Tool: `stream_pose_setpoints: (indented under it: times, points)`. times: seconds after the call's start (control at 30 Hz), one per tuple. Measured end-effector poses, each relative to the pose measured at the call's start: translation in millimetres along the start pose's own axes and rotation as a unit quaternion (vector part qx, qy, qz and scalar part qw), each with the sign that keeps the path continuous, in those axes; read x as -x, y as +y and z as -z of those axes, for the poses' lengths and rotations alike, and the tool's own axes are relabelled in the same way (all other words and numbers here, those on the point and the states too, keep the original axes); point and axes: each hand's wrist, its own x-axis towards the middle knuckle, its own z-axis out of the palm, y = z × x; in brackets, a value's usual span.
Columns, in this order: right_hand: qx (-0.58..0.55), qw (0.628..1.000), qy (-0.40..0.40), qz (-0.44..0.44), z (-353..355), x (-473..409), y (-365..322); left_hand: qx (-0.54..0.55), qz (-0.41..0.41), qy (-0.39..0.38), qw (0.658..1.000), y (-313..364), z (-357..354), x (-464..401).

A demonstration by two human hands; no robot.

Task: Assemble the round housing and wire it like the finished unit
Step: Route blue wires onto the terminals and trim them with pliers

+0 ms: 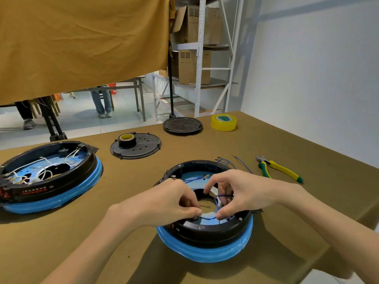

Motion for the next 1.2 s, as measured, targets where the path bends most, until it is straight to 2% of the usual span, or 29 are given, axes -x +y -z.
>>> stream_pose_setpoints:
  times: [0.1, 0.23, 0.4, 0.67, 0.87, 1.1, 1.2]
  points:
    - [0.025, 0.999, 0.041, 0.002, -0.6, -2.8, 3.6, -0.022, 0.011, 0.027, 0.999, 0.4, -6.2, -3.8]
    - [0.048, 0.998, 0.048, -0.006, -2.4, -6.9, 3.8, -0.036, 0.013, 0.048, 0.998, 0.4, -9.5, -5.3]
    - [0.052, 0.995, 0.08, -0.015, -9.0, -9.6, 5.0, -0.006, 0.001, 0.042, 0.999, 3.4, -10.4, -7.5]
    - [0.028, 0.997, 0.066, 0.011, -8.9, -6.3, 5.8, -0.022, 0.01, 0.039, 0.999, 5.3, -6.9, -8.5]
    - [0.016, 0.999, 0.038, 0.008, -7.3, -5.6, 8.2, -0.014, 0.032, 0.106, 0.994, 3.9, -11.3, -11.4]
    - [0.014, 0.988, 0.152, -0.005, -20.2, -12.5, 6.2, 0.092, 0.028, 0.247, 0.964, -2.2, -7.9, -12.2]
    - [0.014, 0.984, 0.18, -0.006, -21.8, -13.5, 5.1, 0.135, 0.032, 0.266, 0.954, -4.7, -6.1, -12.4]
